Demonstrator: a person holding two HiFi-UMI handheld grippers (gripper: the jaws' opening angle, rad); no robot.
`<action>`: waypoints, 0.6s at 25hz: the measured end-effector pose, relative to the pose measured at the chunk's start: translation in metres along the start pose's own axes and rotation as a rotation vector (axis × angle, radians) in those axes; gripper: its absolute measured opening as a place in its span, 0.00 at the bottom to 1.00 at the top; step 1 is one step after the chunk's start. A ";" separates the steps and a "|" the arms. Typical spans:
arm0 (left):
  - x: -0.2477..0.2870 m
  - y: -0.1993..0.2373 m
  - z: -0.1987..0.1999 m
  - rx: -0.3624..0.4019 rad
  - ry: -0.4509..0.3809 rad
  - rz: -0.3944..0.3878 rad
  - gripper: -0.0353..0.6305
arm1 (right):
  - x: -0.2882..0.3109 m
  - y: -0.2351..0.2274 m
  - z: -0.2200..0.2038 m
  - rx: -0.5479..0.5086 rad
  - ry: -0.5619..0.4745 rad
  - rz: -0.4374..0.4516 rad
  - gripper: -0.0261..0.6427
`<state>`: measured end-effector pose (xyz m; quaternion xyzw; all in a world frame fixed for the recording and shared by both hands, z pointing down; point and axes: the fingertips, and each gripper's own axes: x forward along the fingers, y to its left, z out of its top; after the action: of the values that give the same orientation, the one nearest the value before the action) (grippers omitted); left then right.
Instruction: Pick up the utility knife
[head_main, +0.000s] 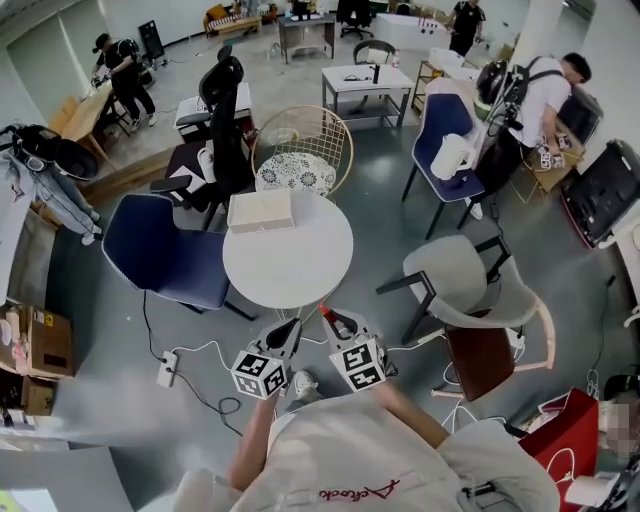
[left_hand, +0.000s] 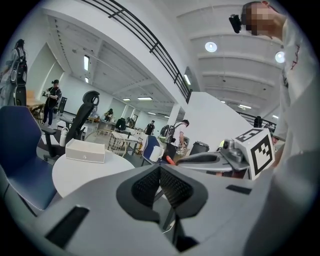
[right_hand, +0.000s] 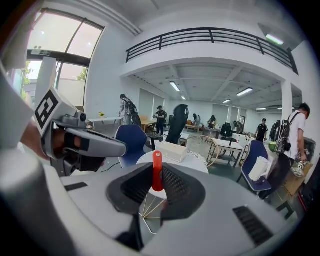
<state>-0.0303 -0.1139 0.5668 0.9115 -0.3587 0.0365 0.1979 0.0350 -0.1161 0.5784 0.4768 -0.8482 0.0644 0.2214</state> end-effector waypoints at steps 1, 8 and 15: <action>-0.001 -0.007 -0.004 -0.003 0.002 0.004 0.07 | -0.007 0.000 -0.005 0.002 0.003 0.003 0.14; -0.009 -0.046 -0.022 -0.009 0.003 0.023 0.07 | -0.042 0.000 -0.019 0.008 -0.016 0.025 0.14; -0.027 -0.076 -0.035 0.004 -0.017 0.035 0.07 | -0.072 0.015 -0.028 0.028 -0.060 0.038 0.14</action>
<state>0.0028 -0.0325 0.5684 0.9058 -0.3761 0.0331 0.1923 0.0635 -0.0426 0.5736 0.4653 -0.8625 0.0663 0.1877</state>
